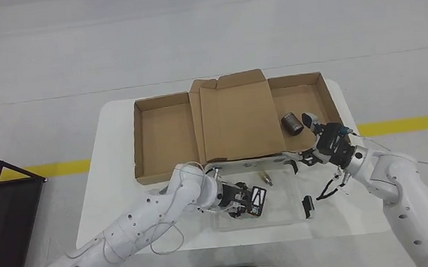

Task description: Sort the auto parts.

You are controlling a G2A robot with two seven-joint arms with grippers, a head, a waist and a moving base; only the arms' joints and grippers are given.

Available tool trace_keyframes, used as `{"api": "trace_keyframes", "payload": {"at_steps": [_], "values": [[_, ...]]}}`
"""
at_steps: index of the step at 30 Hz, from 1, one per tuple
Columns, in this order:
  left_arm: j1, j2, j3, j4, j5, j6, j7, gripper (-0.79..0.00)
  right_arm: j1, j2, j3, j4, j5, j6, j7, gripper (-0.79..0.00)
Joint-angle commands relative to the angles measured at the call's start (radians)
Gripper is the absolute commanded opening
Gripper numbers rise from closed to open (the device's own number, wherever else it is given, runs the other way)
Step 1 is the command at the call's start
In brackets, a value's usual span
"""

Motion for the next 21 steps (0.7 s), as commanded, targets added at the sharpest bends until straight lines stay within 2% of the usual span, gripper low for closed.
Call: {"api": "trace_keyframes", "payload": {"at_steps": [1, 8, 17, 21], "values": [[0.011, 0.010, -0.029, -0.049, -0.007, 0.000, 0.006, -0.785, 0.000, 0.000, 0.000, 0.000, -0.001, 0.000, -0.001, 0.000], [0.078, 0.054, -0.137, -0.200, 0.003, -0.012, -0.007, -0.785, 0.000, 0.000, 0.000, 0.000, -0.001, 0.000, -0.001, 0.000], [0.151, 0.092, -0.261, -0.297, 0.002, 0.007, 0.033, -0.785, 0.000, 0.000, 0.000, 0.000, -0.001, 0.000, -0.001, 0.000], [0.182, 0.110, -0.343, -0.380, -0.007, 0.016, 0.064, -0.785, 0.000, 0.000, 0.000, 0.000, -0.001, 0.000, -0.001, 0.000]]}}
